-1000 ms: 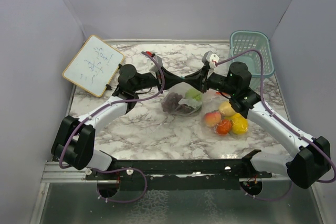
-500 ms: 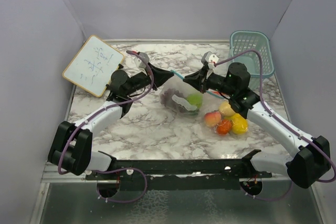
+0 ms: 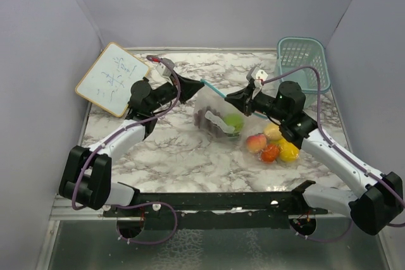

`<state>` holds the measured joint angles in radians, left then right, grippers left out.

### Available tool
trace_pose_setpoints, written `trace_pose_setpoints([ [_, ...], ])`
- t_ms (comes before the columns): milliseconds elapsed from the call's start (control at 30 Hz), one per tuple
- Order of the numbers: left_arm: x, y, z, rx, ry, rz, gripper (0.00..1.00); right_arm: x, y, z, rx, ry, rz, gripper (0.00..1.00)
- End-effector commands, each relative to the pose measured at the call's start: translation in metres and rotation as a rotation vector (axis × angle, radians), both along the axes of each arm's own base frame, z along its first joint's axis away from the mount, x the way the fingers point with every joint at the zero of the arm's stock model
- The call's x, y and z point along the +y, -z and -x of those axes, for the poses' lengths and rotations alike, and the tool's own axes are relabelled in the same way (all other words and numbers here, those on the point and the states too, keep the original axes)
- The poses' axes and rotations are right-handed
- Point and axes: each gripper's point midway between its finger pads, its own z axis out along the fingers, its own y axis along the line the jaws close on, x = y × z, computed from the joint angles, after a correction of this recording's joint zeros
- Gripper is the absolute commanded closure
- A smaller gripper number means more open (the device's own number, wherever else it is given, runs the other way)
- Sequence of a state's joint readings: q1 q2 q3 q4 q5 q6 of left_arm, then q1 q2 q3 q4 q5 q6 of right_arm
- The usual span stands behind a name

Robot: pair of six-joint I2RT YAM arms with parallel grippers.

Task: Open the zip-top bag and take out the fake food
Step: Unzip the zipper food storage bag at the center of the board.

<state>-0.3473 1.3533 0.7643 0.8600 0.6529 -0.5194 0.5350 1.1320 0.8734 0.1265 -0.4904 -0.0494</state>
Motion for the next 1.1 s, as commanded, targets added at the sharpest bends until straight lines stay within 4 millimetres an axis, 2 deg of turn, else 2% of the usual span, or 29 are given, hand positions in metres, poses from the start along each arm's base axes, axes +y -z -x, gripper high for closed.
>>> trace_pose_setpoints([
  [0, 0.059, -0.031, -0.069, -0.042, -0.342, 0.048, 1.0, -0.016, 0.013, 0.014, 0.073, 0.041, 0.024, 0.98],
  [100, 0.073, -0.028, -0.085, -0.018, -0.384, 0.058, 1.0, -0.022, 0.019, 0.022, 0.107, 0.047, 0.042, 0.98],
  [233, 0.088, -0.032, -0.098, -0.014, -0.403, 0.103, 1.0, -0.034, 0.022, 0.032, 0.121, 0.084, 0.048, 0.98],
  [400, 0.099, -0.036, -0.111, -0.013, -0.425, 0.125, 1.0, -0.042, 0.018, 0.046, 0.133, 0.091, 0.048, 0.98],
  [500, 0.097, -0.037, -0.112, -0.016, -0.396, 0.152, 1.0, -0.047, 0.017, 0.049, 0.13, 0.104, 0.045, 0.98],
  [633, 0.083, -0.039, -0.097, -0.021, -0.282, 0.213, 1.0, -0.042, 0.017, 0.051, 0.138, 0.076, 0.035, 0.98],
  [667, 0.078, -0.04, -0.088, -0.041, -0.233, 0.232, 1.0, -0.04, 0.017, 0.052, 0.14, 0.062, 0.037, 0.94],
  [733, 0.064, -0.038, -0.067, -0.058, -0.098, 0.243, 1.0, -0.037, 0.014, 0.053, 0.139, 0.045, 0.03, 0.72],
  [833, 0.05, -0.03, -0.038, -0.092, 0.068, 0.254, 1.0, -0.035, 0.004, 0.049, 0.112, 0.049, 0.005, 0.58],
  [900, 0.045, -0.021, -0.021, -0.088, 0.163, 0.281, 1.0, -0.037, -0.005, 0.044, 0.092, 0.073, -0.008, 0.56],
  [967, 0.04, -0.004, -0.019, -0.02, 0.2, 0.301, 1.0, -0.036, -0.011, 0.037, 0.077, 0.092, -0.017, 0.55],
  [1067, 0.029, 0.011, -0.013, -0.012, 0.211, 0.277, 1.0, -0.03, -0.012, 0.029, 0.078, 0.085, -0.013, 0.55],
])
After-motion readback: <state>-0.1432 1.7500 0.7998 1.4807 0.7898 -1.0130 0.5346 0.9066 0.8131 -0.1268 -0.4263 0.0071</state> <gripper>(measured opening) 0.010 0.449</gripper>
